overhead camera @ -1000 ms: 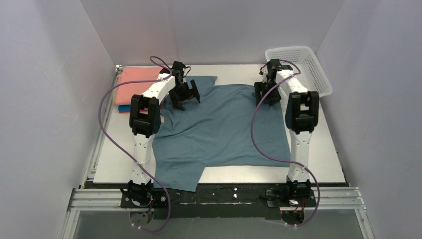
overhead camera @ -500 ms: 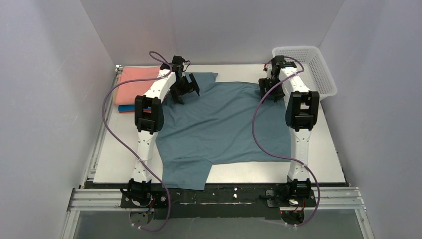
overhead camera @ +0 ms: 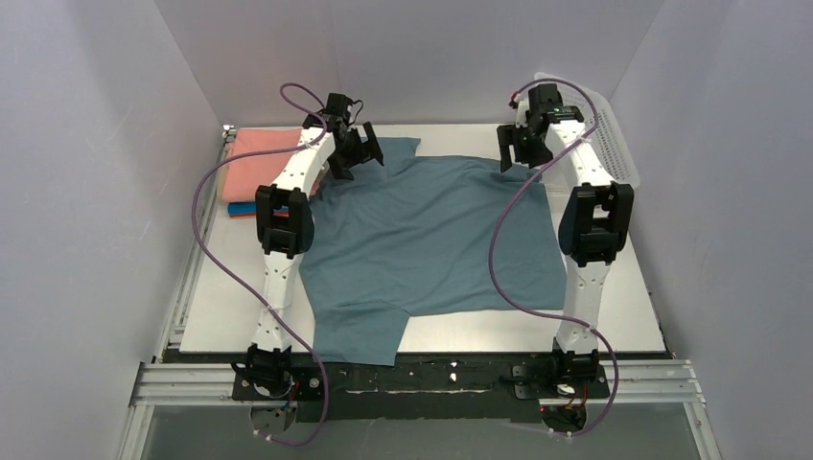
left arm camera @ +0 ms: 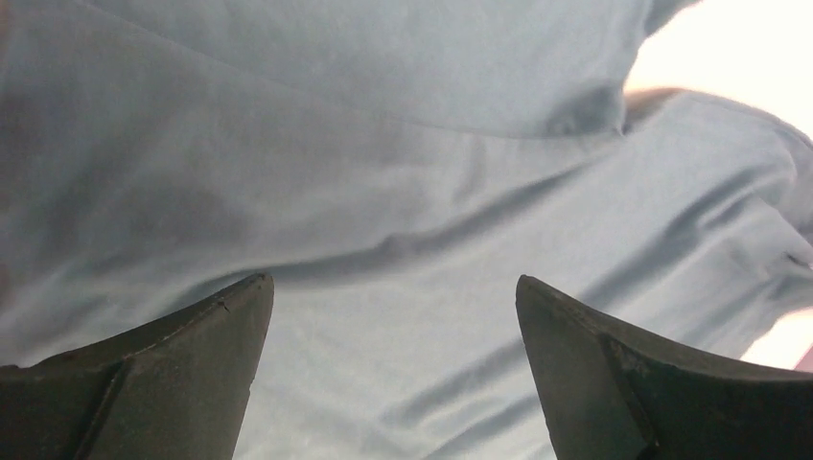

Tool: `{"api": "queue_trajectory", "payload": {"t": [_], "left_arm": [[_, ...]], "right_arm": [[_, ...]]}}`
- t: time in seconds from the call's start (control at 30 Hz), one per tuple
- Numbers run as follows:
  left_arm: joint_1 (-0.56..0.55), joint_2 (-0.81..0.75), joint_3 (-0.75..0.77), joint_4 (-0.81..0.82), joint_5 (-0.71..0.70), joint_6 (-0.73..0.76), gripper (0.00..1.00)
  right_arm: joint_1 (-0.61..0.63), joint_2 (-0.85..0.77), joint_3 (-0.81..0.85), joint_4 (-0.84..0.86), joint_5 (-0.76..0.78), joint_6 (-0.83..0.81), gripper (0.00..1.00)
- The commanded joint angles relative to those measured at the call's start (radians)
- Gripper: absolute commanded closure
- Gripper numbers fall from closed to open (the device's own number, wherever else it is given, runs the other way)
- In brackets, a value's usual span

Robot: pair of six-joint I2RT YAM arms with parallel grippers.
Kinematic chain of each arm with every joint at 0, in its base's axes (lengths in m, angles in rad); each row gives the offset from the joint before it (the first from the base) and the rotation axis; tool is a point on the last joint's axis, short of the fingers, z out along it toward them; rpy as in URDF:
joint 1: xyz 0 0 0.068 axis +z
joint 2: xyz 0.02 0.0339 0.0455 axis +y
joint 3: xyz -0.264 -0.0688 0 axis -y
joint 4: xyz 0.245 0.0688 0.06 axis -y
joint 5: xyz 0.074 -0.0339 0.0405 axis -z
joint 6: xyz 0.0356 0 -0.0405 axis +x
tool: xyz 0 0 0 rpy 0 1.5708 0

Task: Fold and stack the t-shirts
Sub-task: Flatten out the tshirt

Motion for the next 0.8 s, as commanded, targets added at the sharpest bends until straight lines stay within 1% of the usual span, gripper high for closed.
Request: {"api": "queue_trajectory", "payload": {"t": [0.0,0.1,0.17,0.27,0.4,0.47,0.53,0.6,0.7,0.77], "left_arm": [[-0.026,-0.253,-0.151,-0.062,0.064,0.061,0.0],[-0.052,-0.388,-0.398,-0.042,0.074,0.078,0.0],[-0.067,-0.452,-0.512,-0.034,0.09,0.089,0.0],[-0.076,-0.518,-0.643,-0.014,0.093,0.093,0.0],[-0.076,-0.548,-0.718,-0.038,0.088,0.097,0.01],[-0.076,-0.564,-0.763,-0.035,0.111,0.084,0.01],[-0.078,-0.584,-0.833,0.014,0.138,0.057,0.01],[-0.078,-0.585,-0.892,0.062,0.141,0.052,0.0],[-0.079,-0.548,-0.883,0.007,0.088,0.066,0.0],[-0.078,-0.534,-0.873,-0.023,0.076,0.076,0.01]], "right_arm": [[0.042,-0.192,-0.086,0.091,-0.008,0.017,0.17],[0.079,-0.253,-0.221,0.159,-0.038,0.058,0.17],[0.095,-0.262,-0.285,0.187,-0.025,0.068,0.17],[0.096,-0.227,-0.306,0.177,0.02,0.113,0.17],[0.084,-0.184,-0.276,0.129,0.043,0.143,0.18],[0.083,-0.176,-0.271,0.128,0.107,0.153,0.18],[0.073,-0.171,-0.266,0.132,0.137,0.154,0.18],[0.052,-0.164,-0.25,0.13,0.132,0.139,0.18],[0.01,-0.131,-0.197,0.13,0.163,0.094,0.18],[-0.016,-0.089,-0.128,0.093,0.176,0.087,0.18]]}}
